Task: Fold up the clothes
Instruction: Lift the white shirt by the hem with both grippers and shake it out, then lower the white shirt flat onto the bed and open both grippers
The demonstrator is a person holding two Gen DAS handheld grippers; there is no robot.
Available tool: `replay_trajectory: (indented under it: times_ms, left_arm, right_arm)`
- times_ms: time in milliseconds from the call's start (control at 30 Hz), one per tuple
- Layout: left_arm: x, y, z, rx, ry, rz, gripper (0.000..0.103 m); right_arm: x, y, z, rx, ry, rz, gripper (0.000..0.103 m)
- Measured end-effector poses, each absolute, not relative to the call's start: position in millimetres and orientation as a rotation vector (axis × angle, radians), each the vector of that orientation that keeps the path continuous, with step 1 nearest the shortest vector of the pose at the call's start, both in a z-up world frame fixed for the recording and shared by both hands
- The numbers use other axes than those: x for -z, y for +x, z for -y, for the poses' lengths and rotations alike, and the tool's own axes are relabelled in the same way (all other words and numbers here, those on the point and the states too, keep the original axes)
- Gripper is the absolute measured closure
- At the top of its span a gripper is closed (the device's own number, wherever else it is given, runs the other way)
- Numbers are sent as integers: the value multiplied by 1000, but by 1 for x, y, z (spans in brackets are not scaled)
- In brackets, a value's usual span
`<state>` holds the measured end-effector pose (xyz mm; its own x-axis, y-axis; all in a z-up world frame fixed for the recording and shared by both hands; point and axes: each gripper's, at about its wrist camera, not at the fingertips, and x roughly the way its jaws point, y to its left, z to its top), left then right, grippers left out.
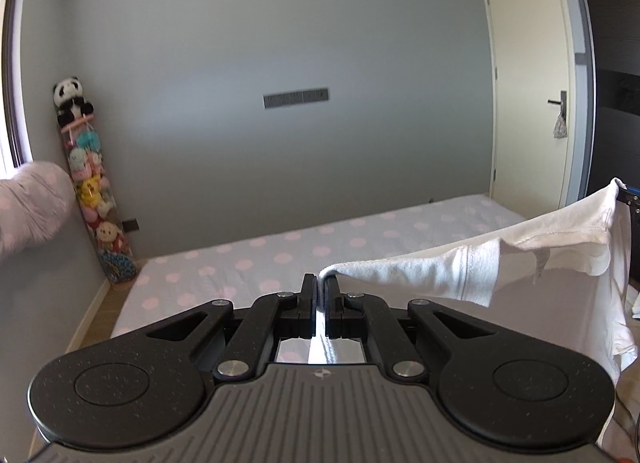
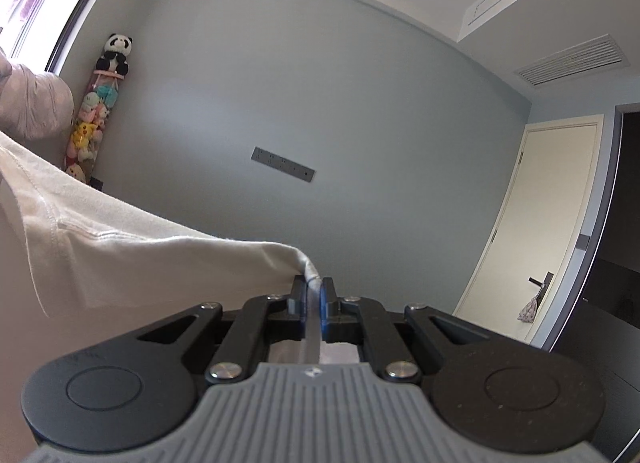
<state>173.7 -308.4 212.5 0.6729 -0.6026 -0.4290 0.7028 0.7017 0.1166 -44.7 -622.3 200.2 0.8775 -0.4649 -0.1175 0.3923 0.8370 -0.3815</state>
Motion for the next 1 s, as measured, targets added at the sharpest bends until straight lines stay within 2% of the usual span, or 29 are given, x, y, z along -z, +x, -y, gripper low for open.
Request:
replay_trajectory:
  times_ms: [333,667,933,967,1000]
  left_arm:
    - [-85,297,408,729,352,-605,101]
    - [45,376,484,682,405,-794,101]
    - [115,413,515,653,411,-870,99]
    - [121,416,517,649,407,-876,98]
    - [126,418,519,646,404,-882,96]
  right_arm:
    - [-73,105,697,464,-304,-466,96]
    - [74,211,747,435,-266,-678,96]
    - [142,266,772,388,-208,-772,95]
    - [147,272,775,383,-198,-781,94]
    - [151,276,776,384,-195,-793,89]
